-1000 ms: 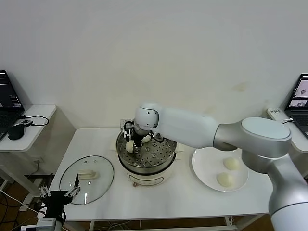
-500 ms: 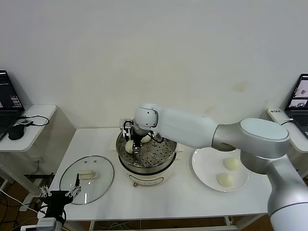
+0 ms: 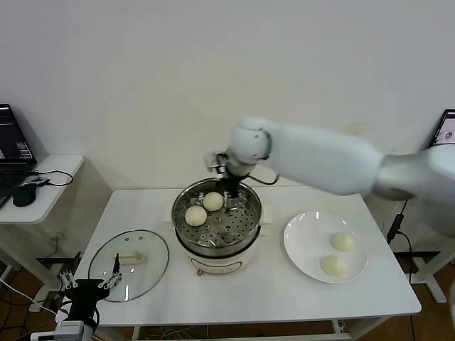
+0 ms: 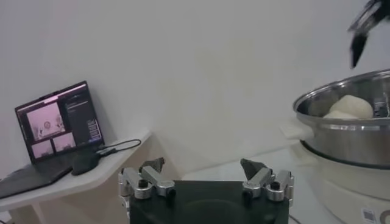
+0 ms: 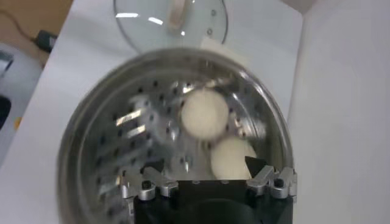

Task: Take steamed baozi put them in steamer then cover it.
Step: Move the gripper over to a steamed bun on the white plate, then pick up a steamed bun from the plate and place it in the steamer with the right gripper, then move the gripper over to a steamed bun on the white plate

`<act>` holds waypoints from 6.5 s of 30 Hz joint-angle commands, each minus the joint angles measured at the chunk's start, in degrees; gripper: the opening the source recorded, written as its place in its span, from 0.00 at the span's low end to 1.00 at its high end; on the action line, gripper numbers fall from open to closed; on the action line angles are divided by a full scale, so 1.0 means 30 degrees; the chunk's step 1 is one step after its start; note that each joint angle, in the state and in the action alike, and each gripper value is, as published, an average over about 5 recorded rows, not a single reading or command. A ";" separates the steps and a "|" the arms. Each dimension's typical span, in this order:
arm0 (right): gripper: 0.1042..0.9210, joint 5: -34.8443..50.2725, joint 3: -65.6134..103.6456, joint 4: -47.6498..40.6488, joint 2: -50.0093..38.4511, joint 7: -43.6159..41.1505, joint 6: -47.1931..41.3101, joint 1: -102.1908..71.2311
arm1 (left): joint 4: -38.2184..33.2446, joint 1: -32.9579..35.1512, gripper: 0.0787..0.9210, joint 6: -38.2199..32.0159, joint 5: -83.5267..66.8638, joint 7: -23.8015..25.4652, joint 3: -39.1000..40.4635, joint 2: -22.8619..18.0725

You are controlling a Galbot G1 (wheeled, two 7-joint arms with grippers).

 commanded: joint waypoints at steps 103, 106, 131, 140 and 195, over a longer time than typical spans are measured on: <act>0.59 -0.1486 0.2064 -0.0103 0.0419 0.1222 0.4086 -0.0748 | 0.0887 0.0024 0.88 -0.0045 0.0500 -0.0039 -0.0119 -0.0354; 0.59 -0.1711 0.1514 -0.0609 0.1548 0.1608 0.5274 -0.1590 | 0.0872 0.0066 0.88 -0.0055 0.0462 -0.0048 -0.0280 -0.0379; 0.60 -0.6790 -0.0848 -0.3290 0.4653 0.0381 1.3408 -0.3359 | 0.1197 0.0005 0.88 -0.0201 0.0088 -0.0158 -0.0710 -0.0649; 0.66 -0.6684 -0.0865 -0.3130 0.4545 0.0403 1.3506 -0.3514 | 0.1170 -0.0015 0.88 -0.0215 0.0085 -0.0175 -0.0706 -0.0669; 0.88 -1.1770 1.4358 -0.4798 -0.8441 -0.0115 0.6575 -1.6481 | 0.0683 0.0057 0.88 0.0003 0.0808 -0.0047 0.0083 0.0132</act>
